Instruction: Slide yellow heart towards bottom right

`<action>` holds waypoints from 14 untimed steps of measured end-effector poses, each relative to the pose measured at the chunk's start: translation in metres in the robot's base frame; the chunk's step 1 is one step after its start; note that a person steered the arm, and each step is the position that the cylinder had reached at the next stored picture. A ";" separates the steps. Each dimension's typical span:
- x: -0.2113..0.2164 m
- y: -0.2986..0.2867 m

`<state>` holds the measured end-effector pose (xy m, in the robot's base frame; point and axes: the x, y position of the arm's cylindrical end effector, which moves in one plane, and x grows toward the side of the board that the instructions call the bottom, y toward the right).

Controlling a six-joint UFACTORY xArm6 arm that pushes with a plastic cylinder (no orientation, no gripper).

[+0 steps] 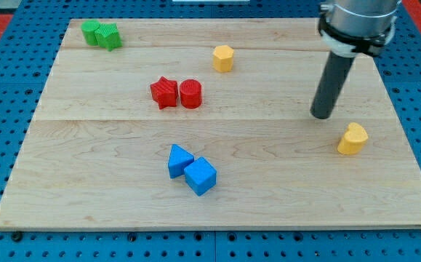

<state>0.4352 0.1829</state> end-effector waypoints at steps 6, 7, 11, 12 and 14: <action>0.100 0.040; 0.100 0.038; 0.034 -0.047; 0.031 -0.094; 0.074 -0.056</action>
<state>0.5090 0.1269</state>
